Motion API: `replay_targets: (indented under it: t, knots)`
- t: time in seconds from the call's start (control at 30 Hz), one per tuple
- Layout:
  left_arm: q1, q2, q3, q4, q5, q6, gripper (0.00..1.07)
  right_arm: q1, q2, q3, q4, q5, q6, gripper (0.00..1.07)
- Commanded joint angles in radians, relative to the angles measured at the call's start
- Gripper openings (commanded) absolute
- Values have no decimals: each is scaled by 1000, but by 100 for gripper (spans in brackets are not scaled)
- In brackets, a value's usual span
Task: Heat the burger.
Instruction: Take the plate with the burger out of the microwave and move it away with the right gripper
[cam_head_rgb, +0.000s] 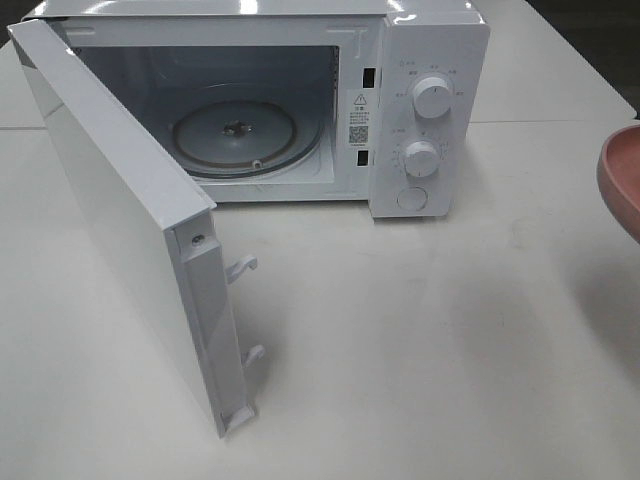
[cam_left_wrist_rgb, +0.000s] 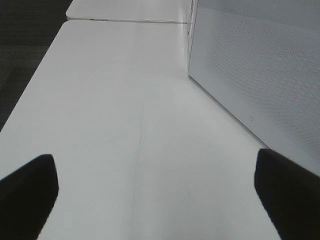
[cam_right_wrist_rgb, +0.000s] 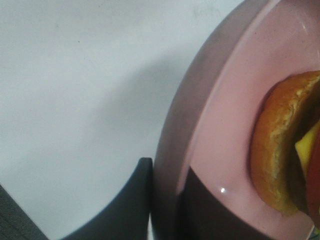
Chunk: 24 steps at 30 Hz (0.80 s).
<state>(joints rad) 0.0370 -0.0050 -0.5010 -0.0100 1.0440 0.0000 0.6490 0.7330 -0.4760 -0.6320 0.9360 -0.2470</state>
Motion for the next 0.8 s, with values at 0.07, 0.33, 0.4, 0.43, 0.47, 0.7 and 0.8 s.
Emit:
replay_targets:
  t: [0.07, 0.33, 0.4, 0.43, 0.47, 0.7, 0.8]
  knots:
    - [3, -22, 2, -3, -10, 0, 100, -3, 71, -10, -131, -40, 163, 0]
    - [3, -22, 2, -3, -10, 0, 100, -3, 174, -14, -163, -45, 340, 0]
    - [3, -22, 2, -3, -10, 0, 100, -3, 228, -16, -194, -44, 432, 0]
    - [3, -22, 2, -3, -10, 0, 100, -3, 228, -16, -194, -44, 432, 0]
    - [3, -22, 2, -3, -10, 0, 100, -3, 247, -18, -205, -44, 465, 0]
    - [3, -22, 2, -3, -10, 0, 100, -3, 377, -33, -257, -40, 686, 1]
    - [3, -22, 2, -3, -10, 0, 100, -3, 462, -56, -277, -31, 825, 1]
